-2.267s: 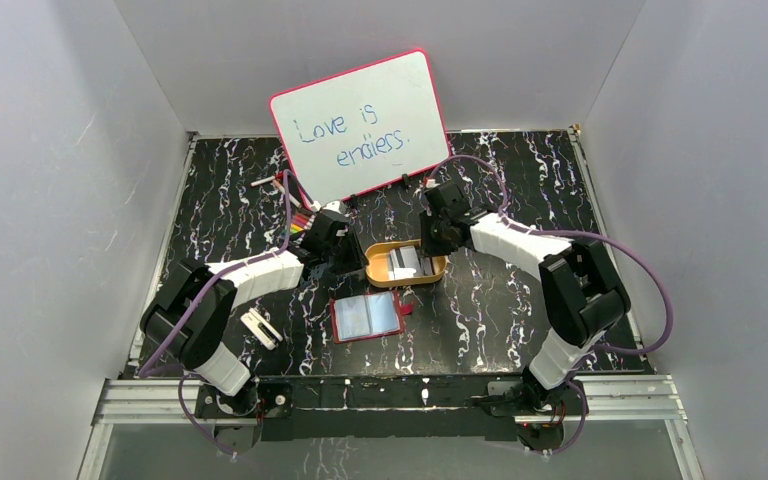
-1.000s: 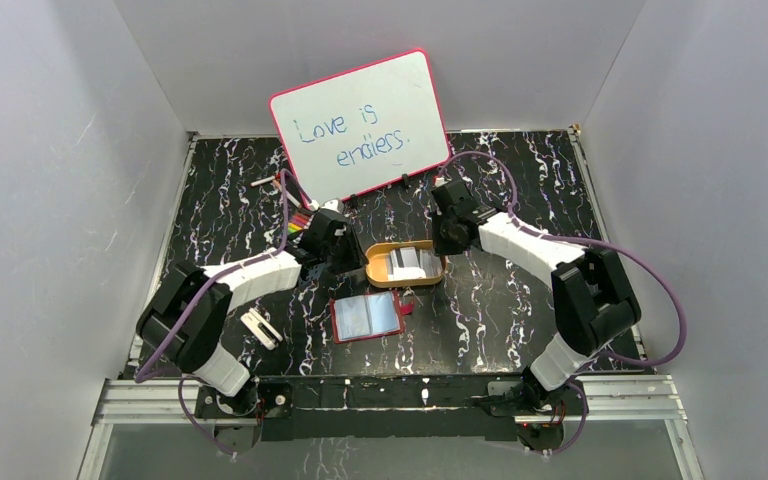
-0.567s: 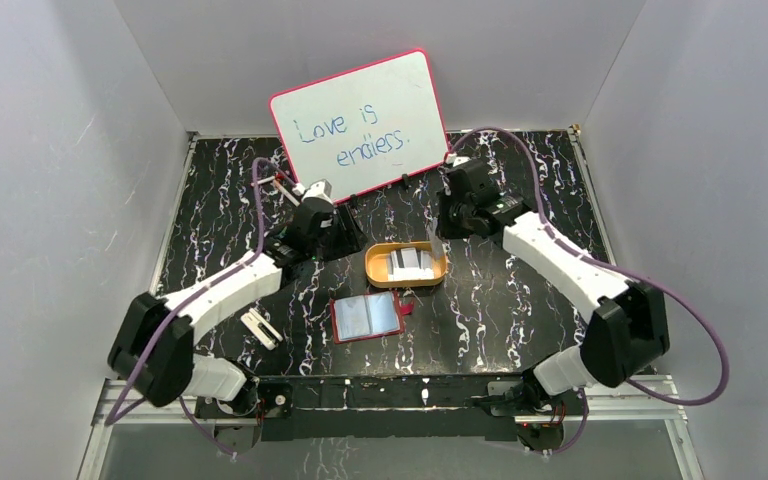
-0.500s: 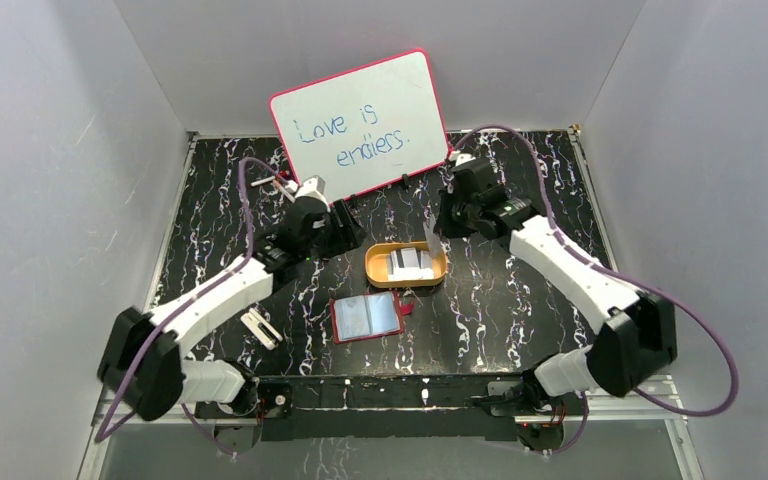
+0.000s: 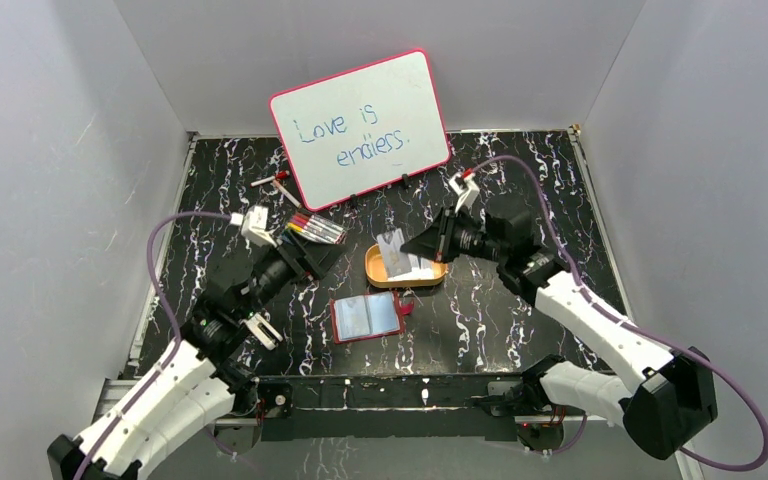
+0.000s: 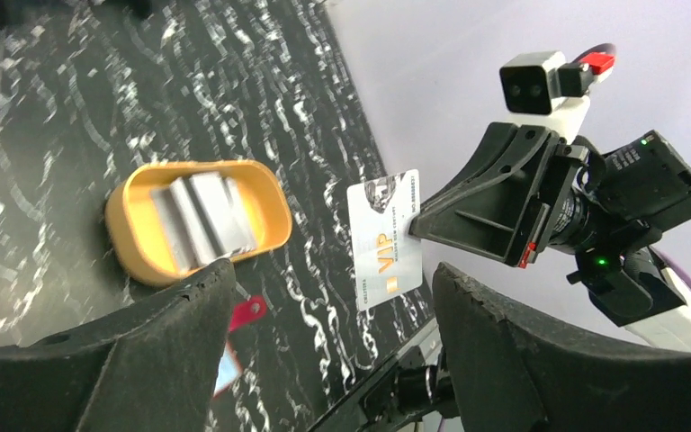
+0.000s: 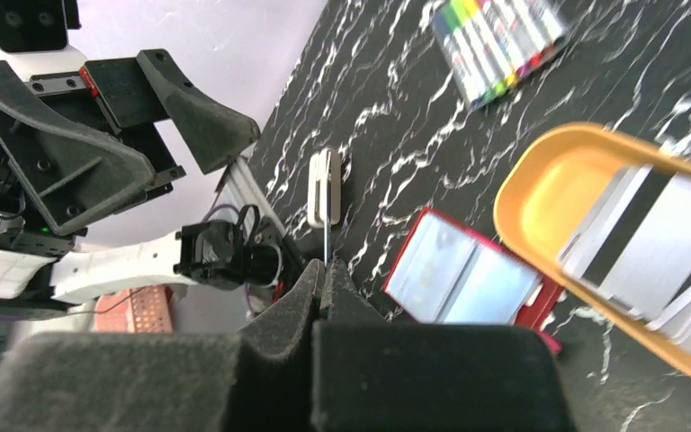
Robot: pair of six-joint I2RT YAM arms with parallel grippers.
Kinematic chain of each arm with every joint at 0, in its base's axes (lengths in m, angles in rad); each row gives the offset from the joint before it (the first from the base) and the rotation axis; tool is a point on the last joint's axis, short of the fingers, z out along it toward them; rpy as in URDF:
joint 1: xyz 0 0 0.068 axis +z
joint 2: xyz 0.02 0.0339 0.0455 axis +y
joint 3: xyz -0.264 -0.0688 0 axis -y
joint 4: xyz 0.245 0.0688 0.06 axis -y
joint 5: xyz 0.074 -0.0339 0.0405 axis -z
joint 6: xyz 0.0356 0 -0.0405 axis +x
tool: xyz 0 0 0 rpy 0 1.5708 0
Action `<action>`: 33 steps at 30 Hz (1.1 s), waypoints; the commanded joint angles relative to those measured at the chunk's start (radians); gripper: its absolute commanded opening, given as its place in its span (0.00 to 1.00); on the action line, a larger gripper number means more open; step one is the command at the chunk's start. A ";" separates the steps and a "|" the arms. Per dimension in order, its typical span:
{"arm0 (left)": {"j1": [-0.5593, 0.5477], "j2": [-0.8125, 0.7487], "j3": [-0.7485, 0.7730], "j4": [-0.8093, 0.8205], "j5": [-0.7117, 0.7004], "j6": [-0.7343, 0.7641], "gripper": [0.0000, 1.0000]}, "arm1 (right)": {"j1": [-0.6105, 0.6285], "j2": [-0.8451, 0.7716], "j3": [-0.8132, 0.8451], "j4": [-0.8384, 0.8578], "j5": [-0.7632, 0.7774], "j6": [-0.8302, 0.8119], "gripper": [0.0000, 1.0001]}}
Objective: Put the credit cards into the card holder
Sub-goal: Pick up the credit card from the storage box, then insert the credit card into the card holder.
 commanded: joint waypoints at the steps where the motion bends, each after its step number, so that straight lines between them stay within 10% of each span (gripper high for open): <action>1: 0.006 -0.165 -0.093 -0.210 -0.032 -0.041 0.76 | 0.075 -0.026 -0.124 0.227 0.000 0.151 0.00; 20: 0.005 0.047 -0.249 -0.375 0.112 -0.056 0.38 | 0.212 0.291 -0.320 0.429 0.184 0.365 0.00; 33: 0.004 0.194 -0.274 -0.290 0.076 -0.087 0.31 | 0.210 0.391 -0.356 0.500 0.183 0.327 0.00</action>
